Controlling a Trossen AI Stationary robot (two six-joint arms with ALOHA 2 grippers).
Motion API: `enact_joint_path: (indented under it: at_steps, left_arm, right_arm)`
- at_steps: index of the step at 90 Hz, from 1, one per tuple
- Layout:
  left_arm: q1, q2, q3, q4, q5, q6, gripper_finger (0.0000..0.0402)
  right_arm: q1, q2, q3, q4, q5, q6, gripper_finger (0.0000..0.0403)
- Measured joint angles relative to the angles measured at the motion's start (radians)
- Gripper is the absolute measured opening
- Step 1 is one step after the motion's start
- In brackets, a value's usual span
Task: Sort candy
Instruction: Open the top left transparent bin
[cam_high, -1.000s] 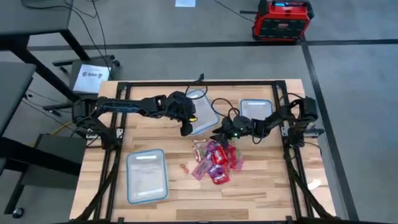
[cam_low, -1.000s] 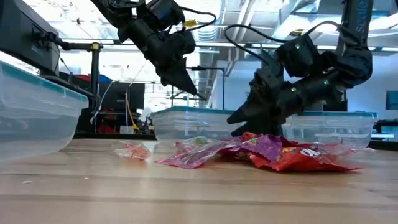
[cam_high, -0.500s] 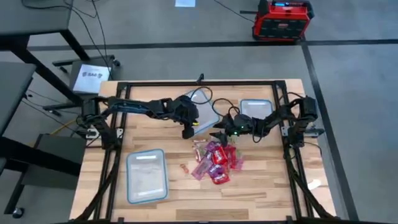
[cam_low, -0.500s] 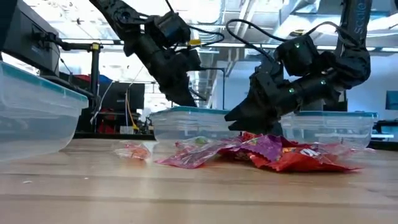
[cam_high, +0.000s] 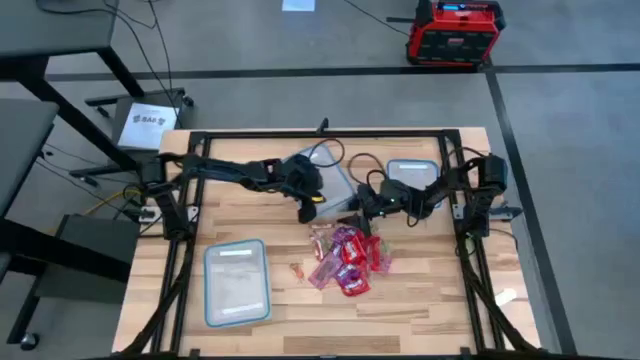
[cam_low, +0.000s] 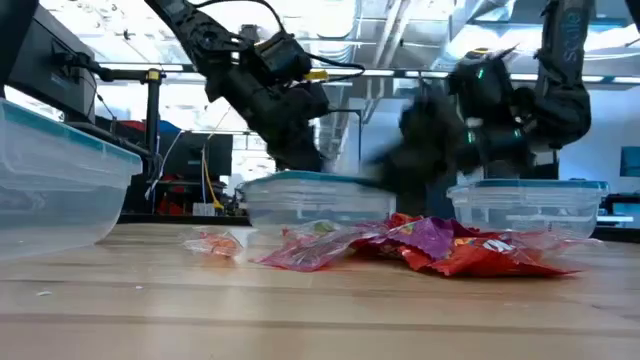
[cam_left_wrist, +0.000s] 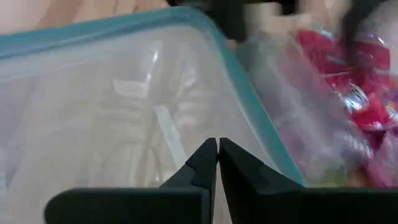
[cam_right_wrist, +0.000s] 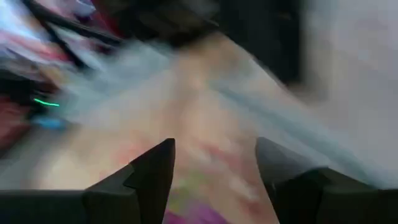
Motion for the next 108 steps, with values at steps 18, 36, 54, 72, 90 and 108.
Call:
enact_joint_path:
  at_steps: [18,36,54,72,90,108]
  left_arm:
    - [-0.002,-0.007,0.002,-0.018,0.004,-0.005,0.0007]
    - [-0.027,-0.116,-0.001,-0.061,-0.029,-0.004,0.0007]
    - [-0.057,-0.27,0.022,-0.174,-0.094,-0.111,0.0007]
    - [-0.097,-0.305,-0.007,-0.333,-0.231,-0.259,0.0007]
    - [-0.115,-0.259,-0.052,-0.312,-0.316,-0.329,0.0007]
    - [-0.114,-0.248,-0.053,-0.328,-0.377,-0.275,0.0007]
  right_arm:
    - [-0.011,0.001,-0.02,0.062,-0.083,0.085,0.0181]
    - [0.015,-0.167,0.005,-0.136,-0.088,0.004,0.0161]
    - [0.018,-0.362,0.198,-0.848,0.182,-0.297,0.015]
    - [-0.044,-0.312,0.408,-1.145,0.395,-0.511,0.0143]
    - [-0.164,-0.151,0.555,-1.22,0.396,-0.508,0.0141]
    - [-0.176,-0.04,0.662,-1.421,0.37,-0.51,0.0141]
